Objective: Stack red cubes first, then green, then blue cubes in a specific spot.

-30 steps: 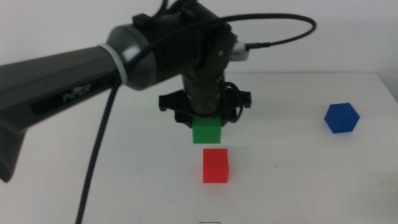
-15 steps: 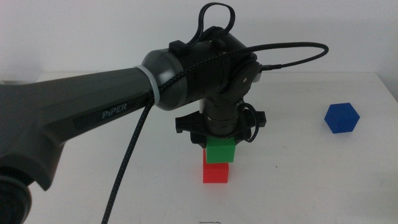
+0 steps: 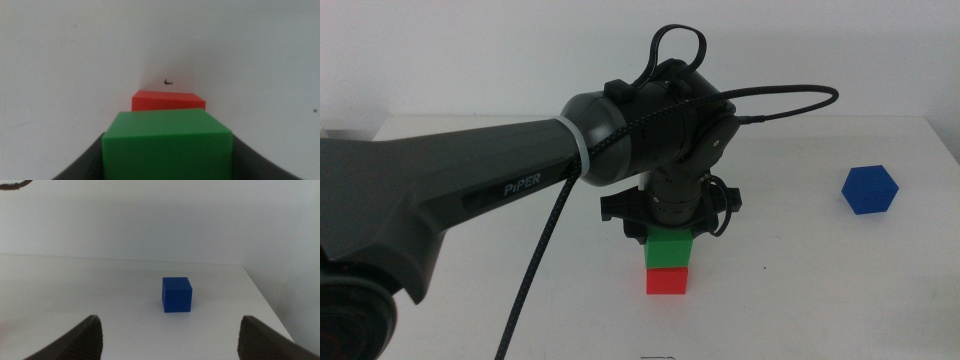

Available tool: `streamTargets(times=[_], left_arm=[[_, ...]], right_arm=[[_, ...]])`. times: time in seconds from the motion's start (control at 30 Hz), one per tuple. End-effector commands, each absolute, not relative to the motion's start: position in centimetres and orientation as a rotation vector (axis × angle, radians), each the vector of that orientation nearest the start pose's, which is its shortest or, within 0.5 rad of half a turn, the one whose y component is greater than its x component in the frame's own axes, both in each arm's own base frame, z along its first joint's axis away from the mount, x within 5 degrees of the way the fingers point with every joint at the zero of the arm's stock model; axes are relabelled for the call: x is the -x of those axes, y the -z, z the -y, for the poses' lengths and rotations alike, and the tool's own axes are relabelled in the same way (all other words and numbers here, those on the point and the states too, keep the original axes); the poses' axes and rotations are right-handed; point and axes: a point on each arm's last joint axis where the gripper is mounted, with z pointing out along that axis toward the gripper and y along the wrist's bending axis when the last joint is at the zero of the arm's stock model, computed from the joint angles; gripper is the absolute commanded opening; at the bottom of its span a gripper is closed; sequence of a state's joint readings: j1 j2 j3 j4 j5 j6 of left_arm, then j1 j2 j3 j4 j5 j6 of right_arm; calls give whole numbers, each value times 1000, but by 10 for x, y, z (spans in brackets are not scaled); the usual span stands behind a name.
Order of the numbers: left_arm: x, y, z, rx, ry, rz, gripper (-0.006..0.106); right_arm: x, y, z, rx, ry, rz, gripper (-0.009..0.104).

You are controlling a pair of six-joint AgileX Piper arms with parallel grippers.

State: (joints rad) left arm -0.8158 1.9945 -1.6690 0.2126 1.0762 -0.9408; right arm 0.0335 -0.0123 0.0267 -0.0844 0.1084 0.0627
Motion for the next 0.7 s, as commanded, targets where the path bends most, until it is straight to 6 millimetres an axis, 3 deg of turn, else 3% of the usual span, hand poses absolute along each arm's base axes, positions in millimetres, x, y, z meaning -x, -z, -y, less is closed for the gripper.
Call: streamTargets(times=[0.0, 0.67], left_arm=[[-301, -272, 294, 83, 180, -2739, -2], [-304, -260, 298, 41, 170, -2756, -2]], right_arm=[[-55, -206, -1, 52, 8, -1505, 92], [-55, -206, -1, 52, 8, -1505, 92]])
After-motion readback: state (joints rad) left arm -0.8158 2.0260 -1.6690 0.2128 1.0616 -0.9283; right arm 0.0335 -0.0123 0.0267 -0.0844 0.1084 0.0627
